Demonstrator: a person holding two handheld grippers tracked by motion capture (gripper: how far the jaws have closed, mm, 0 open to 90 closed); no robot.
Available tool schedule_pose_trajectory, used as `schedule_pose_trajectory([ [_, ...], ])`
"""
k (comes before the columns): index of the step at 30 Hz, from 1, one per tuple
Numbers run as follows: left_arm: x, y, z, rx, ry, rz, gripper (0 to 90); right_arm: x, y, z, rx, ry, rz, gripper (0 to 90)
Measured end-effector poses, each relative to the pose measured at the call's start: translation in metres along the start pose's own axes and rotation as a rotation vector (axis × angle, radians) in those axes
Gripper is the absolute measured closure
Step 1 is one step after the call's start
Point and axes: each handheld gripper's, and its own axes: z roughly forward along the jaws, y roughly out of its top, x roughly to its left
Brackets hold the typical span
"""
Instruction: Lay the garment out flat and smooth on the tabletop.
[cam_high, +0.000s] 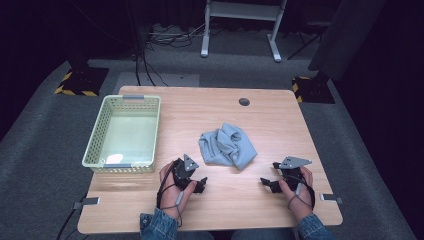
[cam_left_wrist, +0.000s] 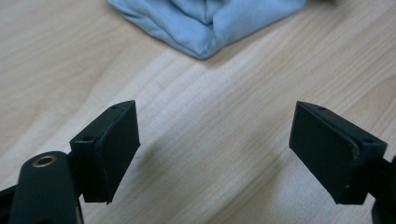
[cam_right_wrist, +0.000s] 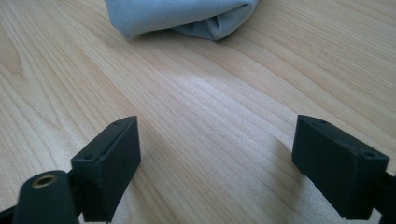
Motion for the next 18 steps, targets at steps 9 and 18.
schedule_pose_trajectory([
  [9,-0.001,0.014,-0.011,-0.023,0.008,0.022,15.7,0.0,0.0,0.0,0.0,0.0,0.0,15.3],
  [18,-0.001,0.025,-0.02,-0.061,0.013,0.033,15.7,0.0,0.0,0.0,0.0,0.001,0.0,15.3],
])
